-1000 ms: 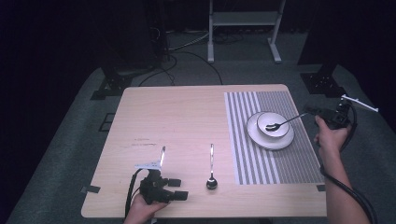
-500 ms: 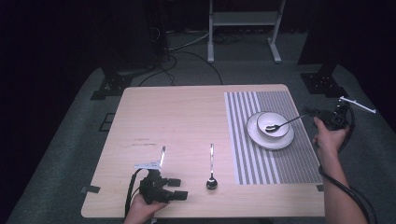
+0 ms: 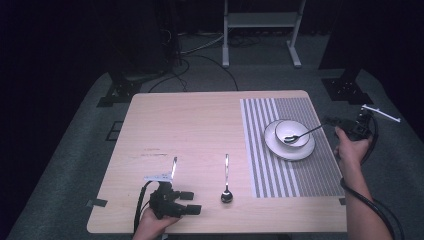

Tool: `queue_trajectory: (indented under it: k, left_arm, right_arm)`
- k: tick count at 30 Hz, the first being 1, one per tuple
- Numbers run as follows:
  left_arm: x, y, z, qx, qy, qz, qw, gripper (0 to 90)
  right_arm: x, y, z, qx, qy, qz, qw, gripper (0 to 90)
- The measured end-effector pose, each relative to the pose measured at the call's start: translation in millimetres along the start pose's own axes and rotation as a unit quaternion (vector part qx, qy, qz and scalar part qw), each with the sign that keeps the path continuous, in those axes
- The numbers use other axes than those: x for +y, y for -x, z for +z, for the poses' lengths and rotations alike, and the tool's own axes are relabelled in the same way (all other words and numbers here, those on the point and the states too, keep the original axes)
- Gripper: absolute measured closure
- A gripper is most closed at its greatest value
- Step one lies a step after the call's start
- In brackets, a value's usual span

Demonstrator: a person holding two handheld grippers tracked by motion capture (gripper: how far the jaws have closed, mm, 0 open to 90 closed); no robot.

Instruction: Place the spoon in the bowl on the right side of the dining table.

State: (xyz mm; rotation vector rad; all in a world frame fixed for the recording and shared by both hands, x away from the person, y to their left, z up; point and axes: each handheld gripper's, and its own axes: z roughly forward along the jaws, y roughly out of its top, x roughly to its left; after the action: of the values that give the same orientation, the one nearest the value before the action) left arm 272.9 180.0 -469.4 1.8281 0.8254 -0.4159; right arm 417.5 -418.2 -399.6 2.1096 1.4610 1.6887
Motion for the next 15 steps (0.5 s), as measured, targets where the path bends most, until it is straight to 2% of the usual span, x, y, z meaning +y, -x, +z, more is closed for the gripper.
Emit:
queue_trajectory:
  k: [15]
  left_arm:
    - [0.0,0.3,0.1,0.0,0.001,0.0,1.0,9.4]
  right_arm:
    - [-6.8,11.0,3.9,0.004,-0.004,0.012,0.9999,86.8]
